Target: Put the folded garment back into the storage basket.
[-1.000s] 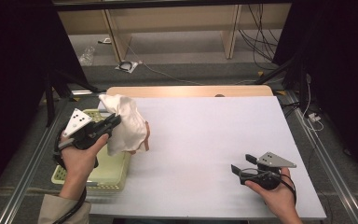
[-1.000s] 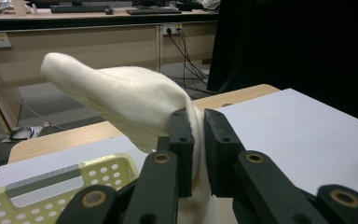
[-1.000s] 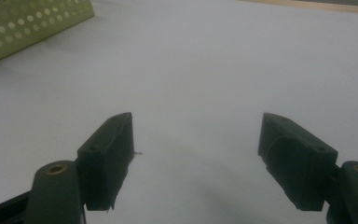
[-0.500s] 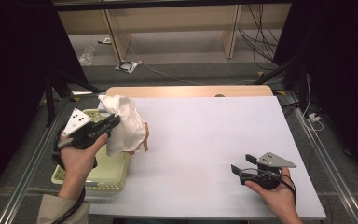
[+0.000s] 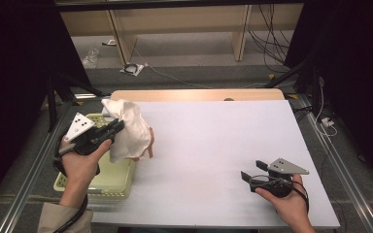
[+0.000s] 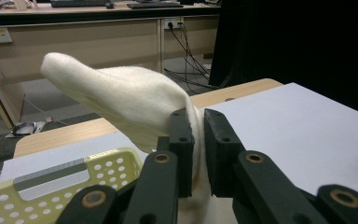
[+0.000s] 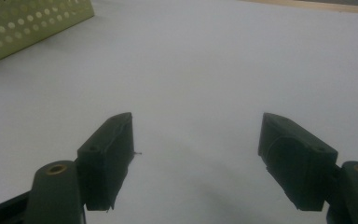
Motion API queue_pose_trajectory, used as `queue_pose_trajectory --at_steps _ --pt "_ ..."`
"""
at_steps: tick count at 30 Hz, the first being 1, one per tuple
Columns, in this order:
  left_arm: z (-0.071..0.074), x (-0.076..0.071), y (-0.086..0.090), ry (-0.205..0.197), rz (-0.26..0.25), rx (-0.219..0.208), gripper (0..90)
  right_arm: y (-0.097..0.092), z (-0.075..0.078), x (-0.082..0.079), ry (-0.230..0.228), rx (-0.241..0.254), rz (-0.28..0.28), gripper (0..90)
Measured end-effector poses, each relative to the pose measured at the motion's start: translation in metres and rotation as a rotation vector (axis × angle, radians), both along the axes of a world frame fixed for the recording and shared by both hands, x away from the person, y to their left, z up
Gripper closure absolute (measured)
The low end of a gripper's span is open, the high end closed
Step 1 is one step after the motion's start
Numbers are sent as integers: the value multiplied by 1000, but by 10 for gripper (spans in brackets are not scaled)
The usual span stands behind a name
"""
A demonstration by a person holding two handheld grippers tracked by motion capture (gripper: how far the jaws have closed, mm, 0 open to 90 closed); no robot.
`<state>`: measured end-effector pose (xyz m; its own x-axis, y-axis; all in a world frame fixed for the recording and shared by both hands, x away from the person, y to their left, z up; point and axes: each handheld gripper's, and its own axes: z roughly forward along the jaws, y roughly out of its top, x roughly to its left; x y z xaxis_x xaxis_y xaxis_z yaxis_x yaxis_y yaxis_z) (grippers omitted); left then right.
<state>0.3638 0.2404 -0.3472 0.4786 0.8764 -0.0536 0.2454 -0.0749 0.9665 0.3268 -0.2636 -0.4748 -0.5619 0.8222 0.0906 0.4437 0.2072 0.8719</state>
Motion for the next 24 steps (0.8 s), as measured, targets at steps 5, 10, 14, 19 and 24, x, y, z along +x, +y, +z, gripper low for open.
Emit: queue_pose_trajectory --at_steps 5,10,14,19,24 --pt "0 0 1 5 1 5 817 0 0 0 3 -6 0 275" --pt "0 0 2 9 2 6 817 0 0 0 0 -1 0 275" --pt "-1 0 2 14 1 10 817 0 0 0 1 -2 0 275" --pt "0 0 3 19 1 10 817 0 0 0 -2 -2 0 275" --pt "-1 0 4 23 1 12 817 0 0 0 -2 -2 0 275"
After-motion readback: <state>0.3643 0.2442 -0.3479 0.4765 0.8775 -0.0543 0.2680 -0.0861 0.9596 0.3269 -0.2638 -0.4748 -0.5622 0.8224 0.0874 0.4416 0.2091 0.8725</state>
